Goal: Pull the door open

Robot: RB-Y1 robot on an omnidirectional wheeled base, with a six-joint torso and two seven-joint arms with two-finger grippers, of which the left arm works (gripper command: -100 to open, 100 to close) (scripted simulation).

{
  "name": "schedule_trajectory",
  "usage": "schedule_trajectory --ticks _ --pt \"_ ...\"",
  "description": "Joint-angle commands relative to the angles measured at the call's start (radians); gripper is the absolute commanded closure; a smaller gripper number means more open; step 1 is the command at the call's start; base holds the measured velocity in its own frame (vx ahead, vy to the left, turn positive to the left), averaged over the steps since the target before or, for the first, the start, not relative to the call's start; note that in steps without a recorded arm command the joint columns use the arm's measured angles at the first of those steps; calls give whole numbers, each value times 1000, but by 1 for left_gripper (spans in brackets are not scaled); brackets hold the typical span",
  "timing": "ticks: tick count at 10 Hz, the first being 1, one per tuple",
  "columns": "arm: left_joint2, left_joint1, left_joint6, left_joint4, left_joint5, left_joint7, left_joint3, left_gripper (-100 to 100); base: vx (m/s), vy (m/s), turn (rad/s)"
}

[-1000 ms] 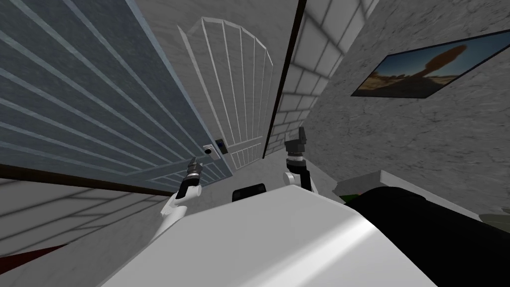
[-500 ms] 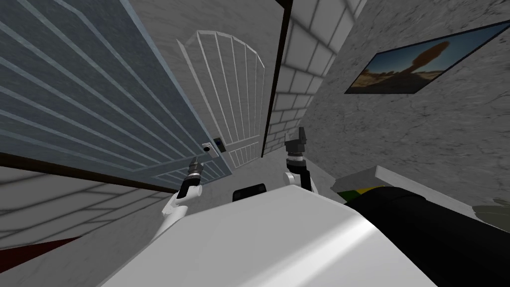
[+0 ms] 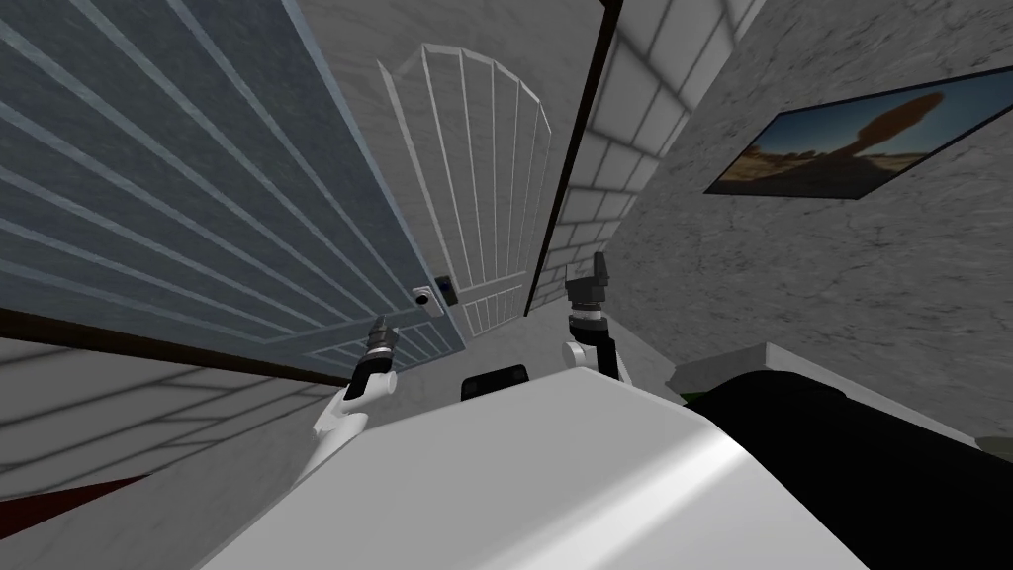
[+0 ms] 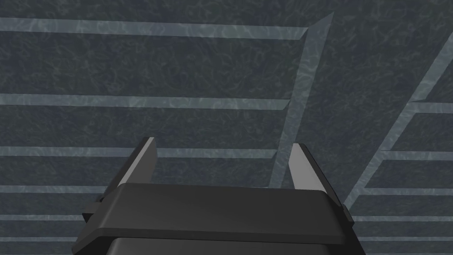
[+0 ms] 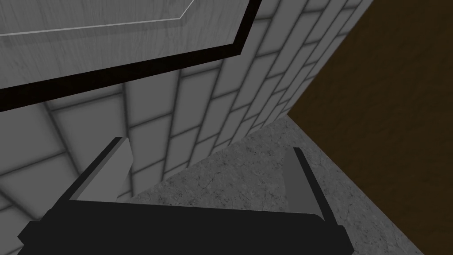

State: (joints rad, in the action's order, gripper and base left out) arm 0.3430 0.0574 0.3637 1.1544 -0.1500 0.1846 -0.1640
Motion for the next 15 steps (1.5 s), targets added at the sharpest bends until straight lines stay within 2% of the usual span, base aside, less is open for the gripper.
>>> schedule_trajectory --ticks 1,4,5,6,11,12,15 --pt "-7 -12 4 -3 2 -3 4 -100 204 -2 -99" --pt "-24 -43 8 7 7 -4 26 -100 233 -98 -150" --pt "-24 -34 5 10 6 -7 21 -100 88 -54 -26" --pt "-24 -34 5 10 6 -7 21 100 -6 5 30" --pt "-24 -34 5 10 6 -7 21 100 -18 8 -9" --pt "-16 -17 3 5 5 -5 16 100 -118 60 77" --pt "-5 0 1 7 4 1 17 100 -191 63 72"
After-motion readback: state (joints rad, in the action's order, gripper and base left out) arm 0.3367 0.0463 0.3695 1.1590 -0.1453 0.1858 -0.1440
